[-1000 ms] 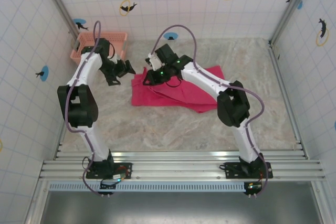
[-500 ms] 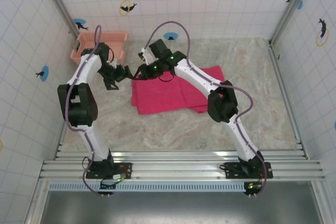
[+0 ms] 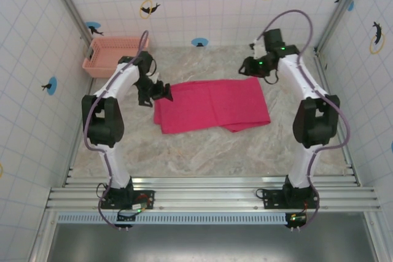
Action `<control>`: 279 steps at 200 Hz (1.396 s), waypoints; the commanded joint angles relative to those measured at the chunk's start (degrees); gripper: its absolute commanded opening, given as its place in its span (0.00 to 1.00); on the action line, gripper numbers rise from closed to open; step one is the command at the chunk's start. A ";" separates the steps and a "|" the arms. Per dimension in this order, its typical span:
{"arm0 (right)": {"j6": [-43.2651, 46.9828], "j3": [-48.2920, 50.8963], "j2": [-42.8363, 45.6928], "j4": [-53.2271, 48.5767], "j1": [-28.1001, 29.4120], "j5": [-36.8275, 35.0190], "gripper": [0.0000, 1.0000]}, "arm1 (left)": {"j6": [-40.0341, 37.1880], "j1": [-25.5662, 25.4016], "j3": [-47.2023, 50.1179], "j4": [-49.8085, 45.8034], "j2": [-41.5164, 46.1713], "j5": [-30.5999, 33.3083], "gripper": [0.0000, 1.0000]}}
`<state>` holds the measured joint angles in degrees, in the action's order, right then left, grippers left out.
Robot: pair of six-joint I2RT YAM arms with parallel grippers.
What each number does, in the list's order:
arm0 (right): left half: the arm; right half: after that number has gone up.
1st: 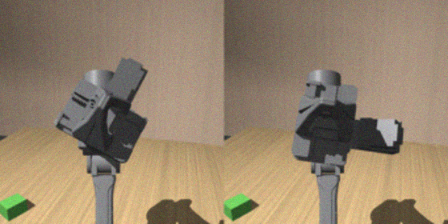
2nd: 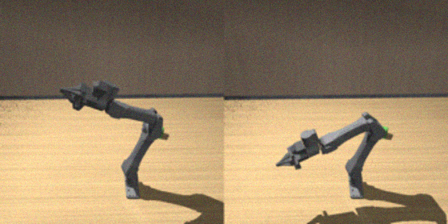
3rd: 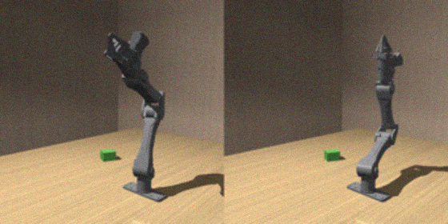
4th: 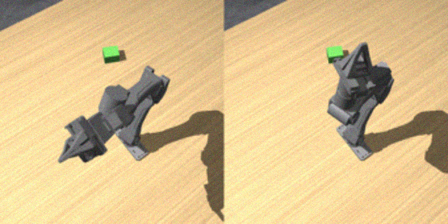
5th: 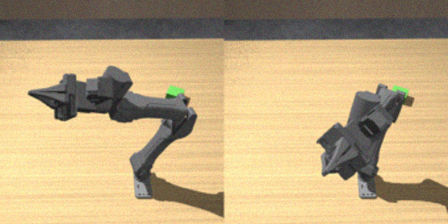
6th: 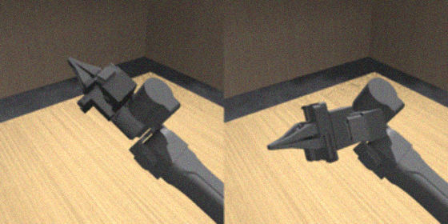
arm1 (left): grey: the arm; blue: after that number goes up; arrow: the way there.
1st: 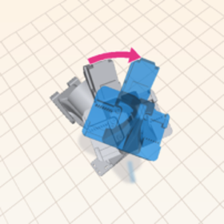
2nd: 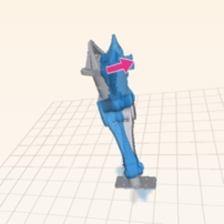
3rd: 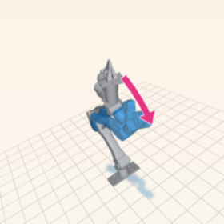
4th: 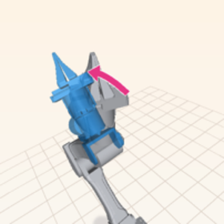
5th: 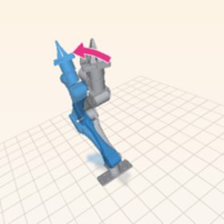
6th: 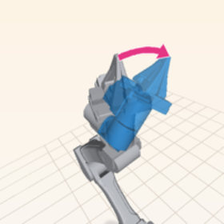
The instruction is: Roll up the long pants
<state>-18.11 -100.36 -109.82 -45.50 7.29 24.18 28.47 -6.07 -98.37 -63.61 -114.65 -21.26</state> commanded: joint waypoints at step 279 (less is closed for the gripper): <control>10.26 14.23 -9.93 -10.77 -1.64 -6.62 0.06 | 12.42 -4.55 -42.35 -8.64 -39.14 0.84 0.97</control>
<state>-6.48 -92.82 -123.61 -51.51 3.07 15.86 38.94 -12.03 -137.25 -78.59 -147.68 -17.67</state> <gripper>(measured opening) 0.092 0.975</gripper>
